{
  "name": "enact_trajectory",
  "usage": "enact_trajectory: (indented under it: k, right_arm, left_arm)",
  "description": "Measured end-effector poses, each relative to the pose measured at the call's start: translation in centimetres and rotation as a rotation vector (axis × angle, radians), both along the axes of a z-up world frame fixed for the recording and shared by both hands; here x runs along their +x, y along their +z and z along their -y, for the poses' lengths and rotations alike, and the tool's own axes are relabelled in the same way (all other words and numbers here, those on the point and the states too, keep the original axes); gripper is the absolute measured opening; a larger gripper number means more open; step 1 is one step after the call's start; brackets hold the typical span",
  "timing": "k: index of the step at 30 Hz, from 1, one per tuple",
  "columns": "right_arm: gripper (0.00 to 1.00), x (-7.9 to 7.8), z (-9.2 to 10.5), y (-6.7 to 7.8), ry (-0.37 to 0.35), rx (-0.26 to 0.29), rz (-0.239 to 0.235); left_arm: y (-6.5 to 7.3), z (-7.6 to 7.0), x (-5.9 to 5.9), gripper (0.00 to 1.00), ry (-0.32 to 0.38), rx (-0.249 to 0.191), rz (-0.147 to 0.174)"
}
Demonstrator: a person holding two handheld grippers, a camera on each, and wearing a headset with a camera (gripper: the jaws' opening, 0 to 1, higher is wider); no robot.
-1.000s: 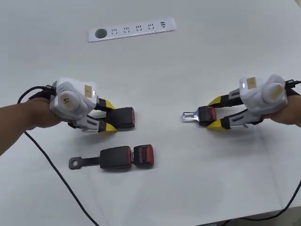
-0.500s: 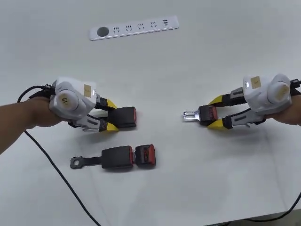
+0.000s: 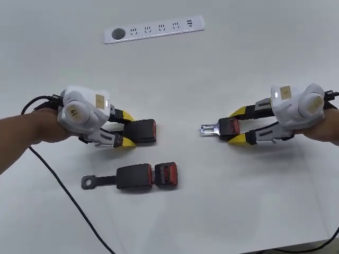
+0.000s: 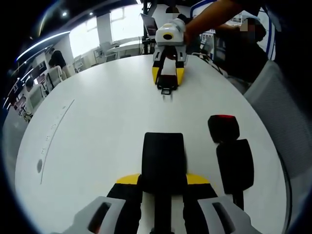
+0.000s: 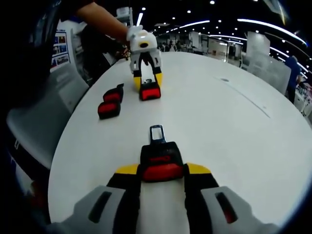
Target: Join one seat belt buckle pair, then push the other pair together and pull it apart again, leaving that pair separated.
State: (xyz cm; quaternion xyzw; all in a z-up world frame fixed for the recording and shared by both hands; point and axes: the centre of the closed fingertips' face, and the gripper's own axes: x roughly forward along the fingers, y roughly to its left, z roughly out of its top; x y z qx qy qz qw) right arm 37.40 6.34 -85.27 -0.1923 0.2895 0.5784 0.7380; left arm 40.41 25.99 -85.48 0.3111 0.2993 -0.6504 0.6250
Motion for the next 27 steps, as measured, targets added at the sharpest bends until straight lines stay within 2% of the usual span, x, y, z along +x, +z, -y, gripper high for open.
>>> enact_trajectory:
  k: [15,27]
  right_arm:
    - [0.36,0.5,-2.2,-0.1,0.006,0.034,0.01]
    - [0.36,0.8,-4.9,-0.2,0.023,0.059,0.024]
  left_arm:
    - [0.0,-0.2,0.0,0.33,0.002,0.004,-0.001]
    - [-0.1,-0.4,0.0,0.33,0.002,0.006,-0.001]
